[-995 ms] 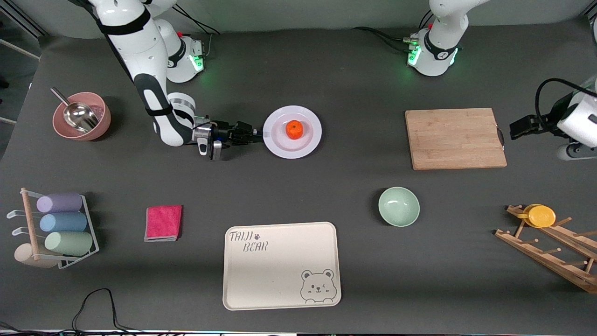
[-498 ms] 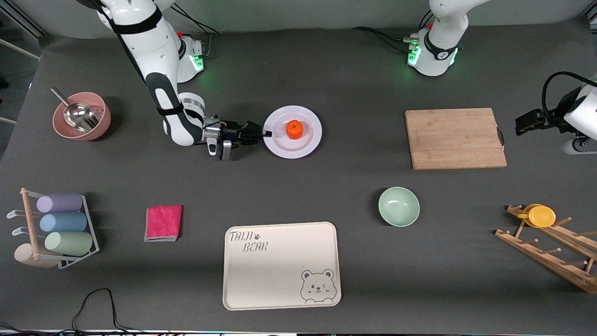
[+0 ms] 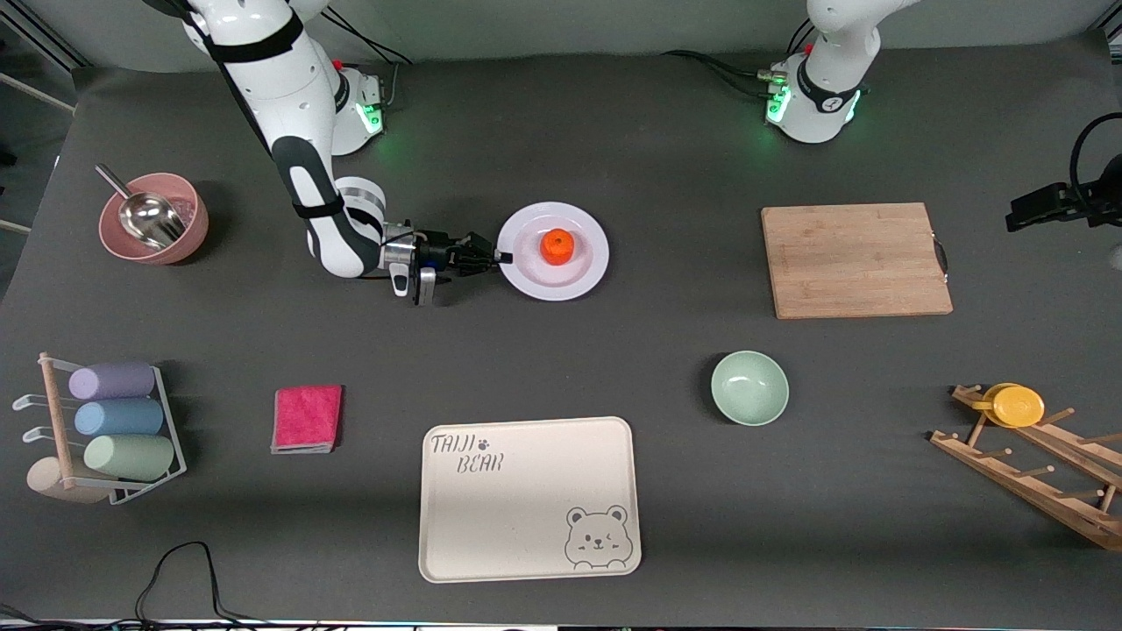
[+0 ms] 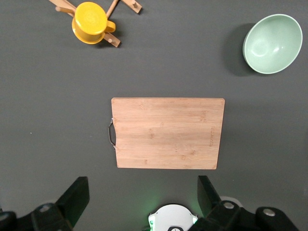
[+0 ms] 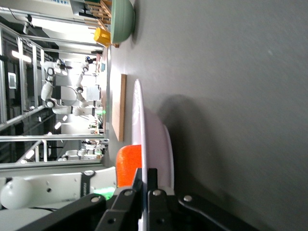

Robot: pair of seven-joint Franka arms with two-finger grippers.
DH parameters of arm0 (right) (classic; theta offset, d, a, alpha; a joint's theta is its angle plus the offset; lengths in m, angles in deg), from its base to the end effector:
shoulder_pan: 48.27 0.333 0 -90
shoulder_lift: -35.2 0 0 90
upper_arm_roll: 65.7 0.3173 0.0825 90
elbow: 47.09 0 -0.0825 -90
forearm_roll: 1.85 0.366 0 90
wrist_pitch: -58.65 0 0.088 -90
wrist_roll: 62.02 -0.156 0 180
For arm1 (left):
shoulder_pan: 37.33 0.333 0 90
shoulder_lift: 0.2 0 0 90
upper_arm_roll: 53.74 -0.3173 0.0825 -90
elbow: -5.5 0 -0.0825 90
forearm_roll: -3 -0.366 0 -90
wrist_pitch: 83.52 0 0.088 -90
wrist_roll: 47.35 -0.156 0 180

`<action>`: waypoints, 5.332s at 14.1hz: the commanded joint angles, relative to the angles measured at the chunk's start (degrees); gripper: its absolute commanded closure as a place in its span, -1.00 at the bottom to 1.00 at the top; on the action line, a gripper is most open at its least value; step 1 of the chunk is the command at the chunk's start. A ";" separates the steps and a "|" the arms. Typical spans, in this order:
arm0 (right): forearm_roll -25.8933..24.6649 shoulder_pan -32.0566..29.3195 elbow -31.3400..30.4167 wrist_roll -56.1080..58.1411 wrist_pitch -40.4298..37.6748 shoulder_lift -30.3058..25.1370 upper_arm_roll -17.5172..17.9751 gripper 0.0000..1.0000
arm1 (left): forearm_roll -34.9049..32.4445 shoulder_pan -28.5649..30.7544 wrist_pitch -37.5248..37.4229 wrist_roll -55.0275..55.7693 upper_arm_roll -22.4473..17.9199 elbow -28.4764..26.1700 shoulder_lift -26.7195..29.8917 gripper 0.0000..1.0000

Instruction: Place orange and plate with both arms

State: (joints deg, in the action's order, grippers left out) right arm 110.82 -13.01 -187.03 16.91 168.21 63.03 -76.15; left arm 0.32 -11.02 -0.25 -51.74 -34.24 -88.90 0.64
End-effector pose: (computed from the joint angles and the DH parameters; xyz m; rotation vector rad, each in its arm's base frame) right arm 0.3685 0.2794 0.1071 -1.8965 -0.0393 -0.0479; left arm 0.5028 0.0668 0.5417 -3.0938 -0.0681 0.2864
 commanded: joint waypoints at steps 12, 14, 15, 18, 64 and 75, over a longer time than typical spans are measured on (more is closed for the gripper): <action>-17.04 -7.83 18.87 -30.24 -0.40 -8.00 -2.91 1.00 | 1.19 -25.69 2.69 -0.62 -23.28 -1.13 -0.04 -1.00; -16.87 -9.50 28.36 -31.55 -1.98 -0.36 -2.82 1.00 | 1.10 -25.69 2.78 -0.53 -23.28 -1.48 -0.21 -1.00; -16.87 -10.46 33.63 -33.30 -2.95 3.25 -2.82 1.00 | 1.10 -25.70 2.78 -0.44 -23.28 -1.74 -0.22 -1.00; -15.99 -12.75 50.41 -38.92 -4.10 14.15 -2.91 1.00 | 1.10 -25.52 4.00 -0.35 -23.98 -2.45 -0.04 -1.00; -48.38 -28.14 81.32 -42.19 -15.24 31.43 -3.00 -0.38 | 0.57 -31.14 8.49 -2.38 -29.52 -3.42 0.14 -1.00; -94.80 -28.67 49.88 -58.87 -17.37 -16.01 -2.65 -1.00 | 0.57 -32.55 10.77 -2.11 -28.73 -3.50 0.14 -1.00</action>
State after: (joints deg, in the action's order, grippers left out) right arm 21.72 -42.65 -127.24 -36.72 149.42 56.80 -79.37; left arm 1.57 -42.46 9.54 -53.71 -62.73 -91.54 -0.08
